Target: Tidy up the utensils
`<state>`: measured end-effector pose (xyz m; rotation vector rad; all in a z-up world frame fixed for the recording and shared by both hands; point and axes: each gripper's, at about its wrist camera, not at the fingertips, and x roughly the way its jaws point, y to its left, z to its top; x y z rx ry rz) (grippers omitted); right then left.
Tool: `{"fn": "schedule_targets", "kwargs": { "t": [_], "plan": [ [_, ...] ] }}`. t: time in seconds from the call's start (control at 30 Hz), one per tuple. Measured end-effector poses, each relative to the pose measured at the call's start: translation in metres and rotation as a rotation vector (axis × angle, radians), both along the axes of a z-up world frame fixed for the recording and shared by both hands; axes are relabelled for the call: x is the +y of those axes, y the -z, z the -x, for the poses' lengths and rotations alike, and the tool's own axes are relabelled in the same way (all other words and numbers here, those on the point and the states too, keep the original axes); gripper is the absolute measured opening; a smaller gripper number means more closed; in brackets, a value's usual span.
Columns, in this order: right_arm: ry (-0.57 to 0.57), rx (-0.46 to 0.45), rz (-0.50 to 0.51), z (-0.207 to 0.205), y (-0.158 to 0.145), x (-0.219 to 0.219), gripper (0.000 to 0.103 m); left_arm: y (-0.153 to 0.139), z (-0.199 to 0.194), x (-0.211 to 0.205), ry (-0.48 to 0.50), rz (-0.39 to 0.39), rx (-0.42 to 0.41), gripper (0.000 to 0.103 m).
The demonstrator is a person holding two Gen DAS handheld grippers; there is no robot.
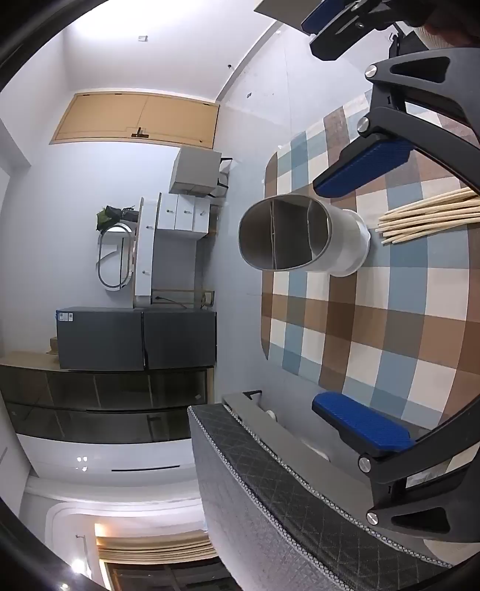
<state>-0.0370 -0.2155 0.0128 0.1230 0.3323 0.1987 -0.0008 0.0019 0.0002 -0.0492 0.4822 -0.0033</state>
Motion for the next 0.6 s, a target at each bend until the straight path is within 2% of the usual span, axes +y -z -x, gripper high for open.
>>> {"fn": "schedule_targets", "kwargs": {
  "t": [0.6],
  "plan": [
    [0.003,-0.006,0.001,-0.0011,-0.0024,0.0,0.103,-0.0022,-0.0006,0.0025,-0.001,0.006,0.011,0.102]
  ]
}}
